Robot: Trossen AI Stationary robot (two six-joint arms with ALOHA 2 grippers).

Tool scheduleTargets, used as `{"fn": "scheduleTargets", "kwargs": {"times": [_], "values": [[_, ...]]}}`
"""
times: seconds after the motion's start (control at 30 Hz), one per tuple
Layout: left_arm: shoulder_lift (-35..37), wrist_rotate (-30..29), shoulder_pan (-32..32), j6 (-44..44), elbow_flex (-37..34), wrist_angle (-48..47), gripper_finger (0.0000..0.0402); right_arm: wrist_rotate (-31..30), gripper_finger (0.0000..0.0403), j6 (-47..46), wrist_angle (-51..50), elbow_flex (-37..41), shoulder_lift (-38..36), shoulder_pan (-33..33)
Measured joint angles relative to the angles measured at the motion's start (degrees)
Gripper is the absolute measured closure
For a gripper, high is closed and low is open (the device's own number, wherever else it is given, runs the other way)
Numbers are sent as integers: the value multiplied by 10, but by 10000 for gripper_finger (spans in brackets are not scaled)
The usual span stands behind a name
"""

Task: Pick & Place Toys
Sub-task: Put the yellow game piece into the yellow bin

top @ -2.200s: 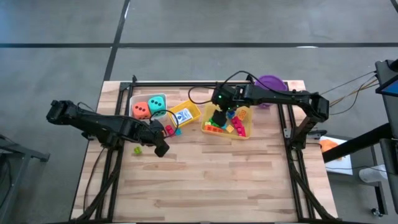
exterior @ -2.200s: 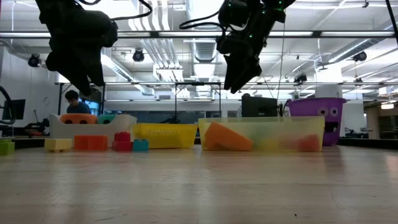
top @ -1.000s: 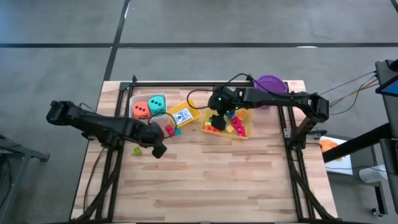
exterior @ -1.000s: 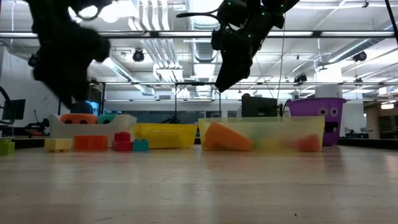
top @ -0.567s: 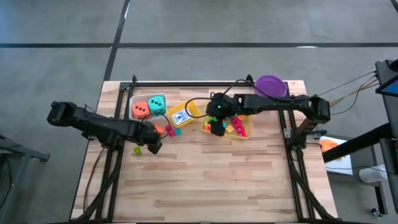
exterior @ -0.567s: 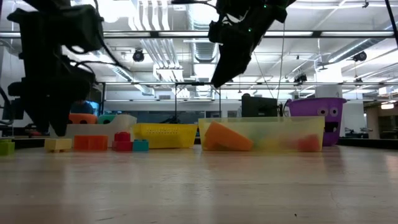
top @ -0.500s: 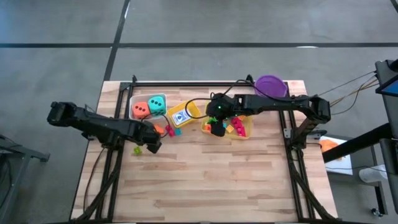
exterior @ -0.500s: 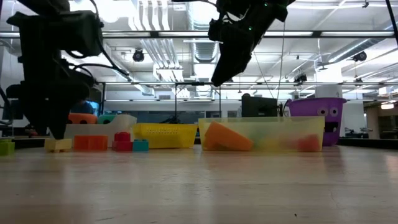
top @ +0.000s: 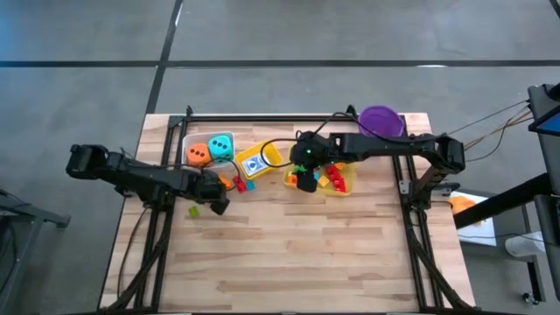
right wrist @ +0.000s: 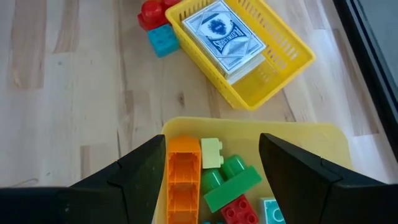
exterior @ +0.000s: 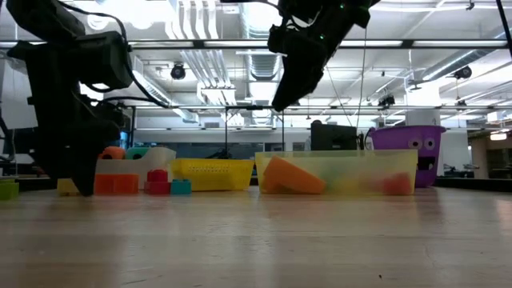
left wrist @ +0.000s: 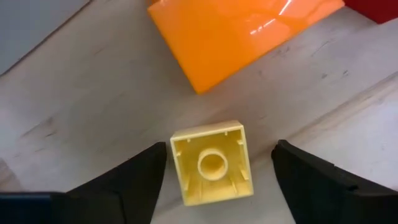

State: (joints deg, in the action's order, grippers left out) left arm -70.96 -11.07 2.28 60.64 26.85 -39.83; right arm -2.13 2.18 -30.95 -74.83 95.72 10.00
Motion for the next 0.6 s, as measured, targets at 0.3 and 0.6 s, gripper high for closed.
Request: {"fn": "scheduleTargets", "kwargs": {"times": [0.3, 0.6], "values": [[0, -1, -1, -9, 0, 3, 276, 0, 147, -2, 0, 0, 0, -2], [2, 32, -1, -33, 19, 3, 282, -1, 147, 17, 9, 0, -1, -17]]}}
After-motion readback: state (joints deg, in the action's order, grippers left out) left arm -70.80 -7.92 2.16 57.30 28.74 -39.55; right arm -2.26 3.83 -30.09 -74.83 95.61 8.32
